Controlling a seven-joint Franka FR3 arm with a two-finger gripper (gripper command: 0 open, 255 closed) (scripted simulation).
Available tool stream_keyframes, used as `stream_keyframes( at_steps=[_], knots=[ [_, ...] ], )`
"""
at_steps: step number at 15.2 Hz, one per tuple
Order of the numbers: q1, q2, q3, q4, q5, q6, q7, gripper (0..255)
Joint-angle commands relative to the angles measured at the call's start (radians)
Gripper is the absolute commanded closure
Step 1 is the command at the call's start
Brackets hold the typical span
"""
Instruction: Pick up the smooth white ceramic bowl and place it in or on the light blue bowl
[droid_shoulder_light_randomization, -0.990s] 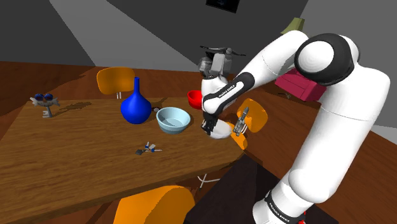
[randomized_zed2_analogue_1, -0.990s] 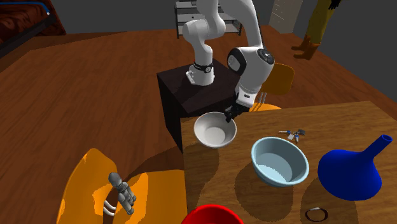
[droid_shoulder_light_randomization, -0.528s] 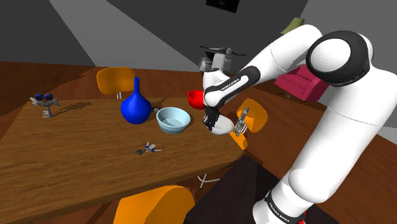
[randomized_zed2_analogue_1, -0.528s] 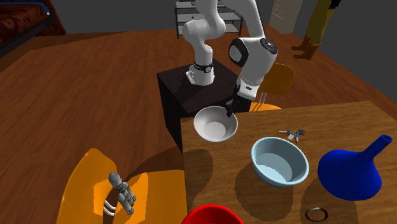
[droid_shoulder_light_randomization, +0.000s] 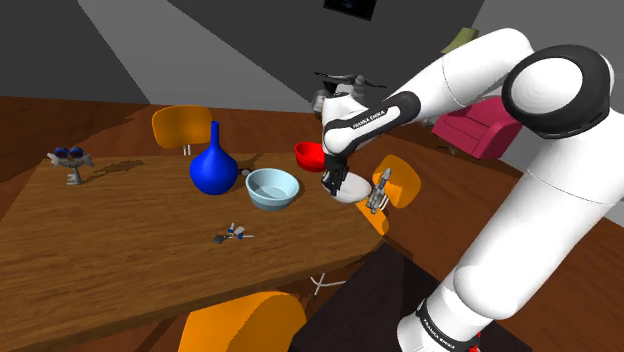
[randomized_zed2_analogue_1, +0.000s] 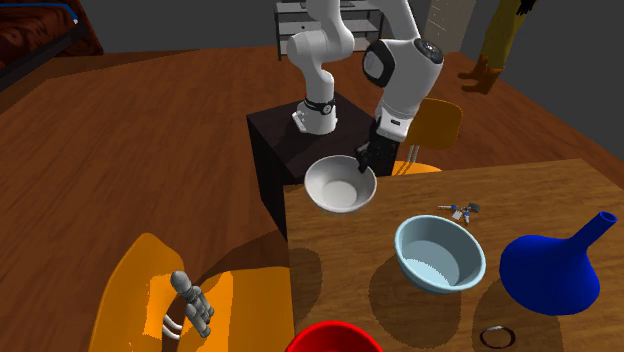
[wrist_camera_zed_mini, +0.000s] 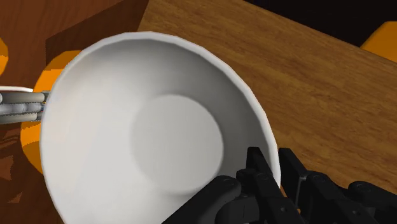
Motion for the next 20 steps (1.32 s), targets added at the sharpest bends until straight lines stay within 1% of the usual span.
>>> stream_keyframes(
  at_steps=[1, 5, 6, 14, 20],
  knots=[
    [0.000, -0.018, 0.000, 0.009, 0.004, -0.026, -0.007, 255],
    [0.001, -0.045, 0.001, 0.024, 0.010, -0.068, -0.017, 255],
    [0.010, -0.019, 0.010, 0.062, 0.016, -0.082, -0.006, 255],
    [0.074, 0.203, 0.062, 0.401, 0.045, -0.216, 0.071, 255],
    [0.123, 0.402, 0.085, 0.724, 0.053, -0.351, 0.114, 255]
  ],
)
